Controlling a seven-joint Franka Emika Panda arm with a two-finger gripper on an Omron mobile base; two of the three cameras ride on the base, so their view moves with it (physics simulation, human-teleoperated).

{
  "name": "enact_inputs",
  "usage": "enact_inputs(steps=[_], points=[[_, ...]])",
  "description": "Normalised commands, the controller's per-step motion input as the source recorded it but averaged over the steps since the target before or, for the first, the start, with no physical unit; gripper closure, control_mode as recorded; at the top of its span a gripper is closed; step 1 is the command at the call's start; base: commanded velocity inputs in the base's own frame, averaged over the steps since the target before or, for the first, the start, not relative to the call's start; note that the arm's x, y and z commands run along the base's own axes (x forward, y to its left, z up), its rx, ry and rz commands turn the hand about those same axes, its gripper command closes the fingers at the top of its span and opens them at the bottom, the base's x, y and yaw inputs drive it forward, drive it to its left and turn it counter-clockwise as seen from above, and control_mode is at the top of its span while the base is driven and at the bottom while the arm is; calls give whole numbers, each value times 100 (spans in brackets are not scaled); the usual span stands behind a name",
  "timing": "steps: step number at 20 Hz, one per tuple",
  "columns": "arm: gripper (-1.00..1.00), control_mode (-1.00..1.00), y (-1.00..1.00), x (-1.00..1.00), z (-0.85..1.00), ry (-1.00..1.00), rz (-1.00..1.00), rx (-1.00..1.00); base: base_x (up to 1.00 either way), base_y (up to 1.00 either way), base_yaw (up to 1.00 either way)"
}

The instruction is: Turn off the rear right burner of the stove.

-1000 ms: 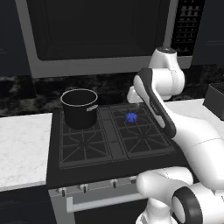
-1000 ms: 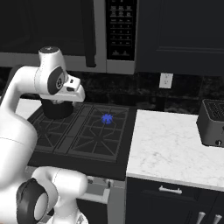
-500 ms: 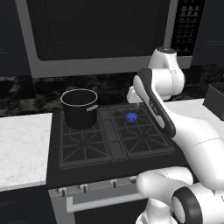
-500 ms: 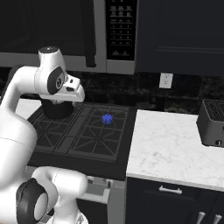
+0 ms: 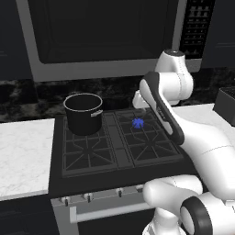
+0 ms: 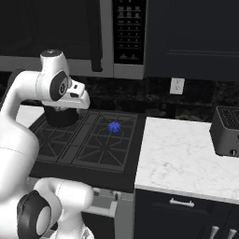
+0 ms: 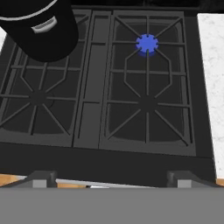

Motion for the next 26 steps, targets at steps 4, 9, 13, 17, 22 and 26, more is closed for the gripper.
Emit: enact_inputs(steps=[4, 9, 13, 17, 22, 26], points=[[-100, 100, 0, 0, 0, 0, 0, 0, 0, 49, 0], [-100, 100, 0, 0, 0, 0, 0, 0, 0, 54, 0], [-100, 100, 0, 0, 0, 0, 0, 0, 0, 44, 0], [-100, 100, 0, 0, 0, 0, 0, 0, 0, 40, 0], [-100, 100, 0, 0, 0, 0, 0, 0, 0, 40, 0], [-100, -100, 0, 0, 0, 0, 0, 0, 0, 0, 0]])
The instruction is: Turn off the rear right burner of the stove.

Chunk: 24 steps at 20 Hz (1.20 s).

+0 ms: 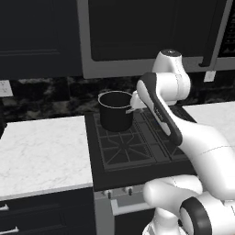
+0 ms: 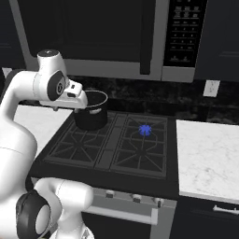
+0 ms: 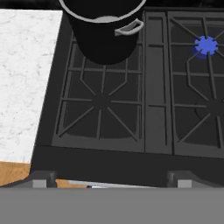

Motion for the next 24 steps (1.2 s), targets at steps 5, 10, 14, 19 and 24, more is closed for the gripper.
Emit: enact_inputs(steps=[5, 10, 14, 19, 24], points=[[-100, -100, -10, -3, -3, 0, 0, 2, 0, 0, 0], [-100, -100, -95, -77, -51, -6, -8, 33, 0, 0, 0], [-100, -100, -100, -100, -86, -16, -3, 38, 0, 0, 0], [-100, -100, -100, -100, -95, -33, 1, 26, 0, 0, 0], [-100, -100, -100, -100, -75, -46, 17, 2, 0, 0, 0]])
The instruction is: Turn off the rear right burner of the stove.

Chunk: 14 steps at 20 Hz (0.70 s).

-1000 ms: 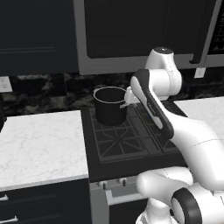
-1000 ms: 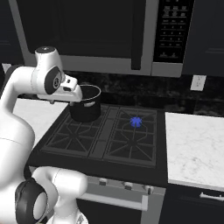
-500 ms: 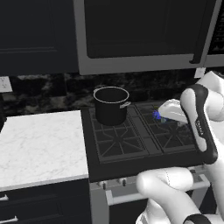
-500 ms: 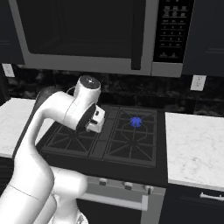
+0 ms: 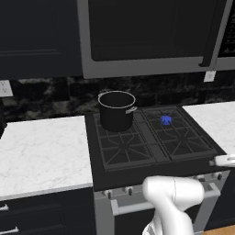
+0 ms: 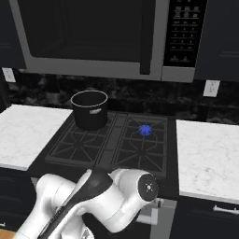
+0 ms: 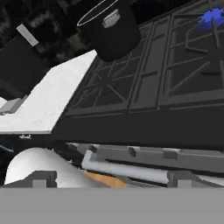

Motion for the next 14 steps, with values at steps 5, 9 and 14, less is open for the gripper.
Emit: enact_inputs(steps=[5, 9, 14], points=[[-100, -100, -100, -98, -58, -59, 26, -6, 0, 0, 0], [-100, -100, -86, -94, -63, -68, 23, -20, 0, 0, 0], [-100, -100, 0, -41, -63, -63, 4, -44, 0, 0, 0]])
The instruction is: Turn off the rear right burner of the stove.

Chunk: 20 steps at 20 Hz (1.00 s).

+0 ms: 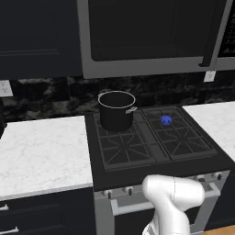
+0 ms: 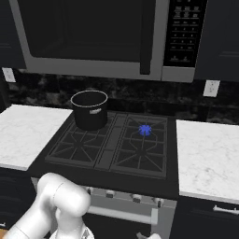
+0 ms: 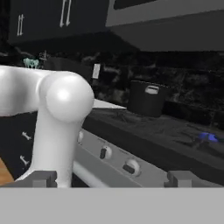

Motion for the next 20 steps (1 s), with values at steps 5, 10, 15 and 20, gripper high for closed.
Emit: enact_inputs(steps=[5, 10, 15, 20], points=[[-100, -100, 25, 12, -31, -46, 0, -31, 0, 0, 0], [-100, -100, 5, 56, -5, -21, 0, -6, 0, 0, 0], [-100, -100, -7, 63, -8, 0, 4, 0, 0, 0, 0], [-100, -100, -14, 50, -1, 0, 8, 0, 0, 0, 0]])
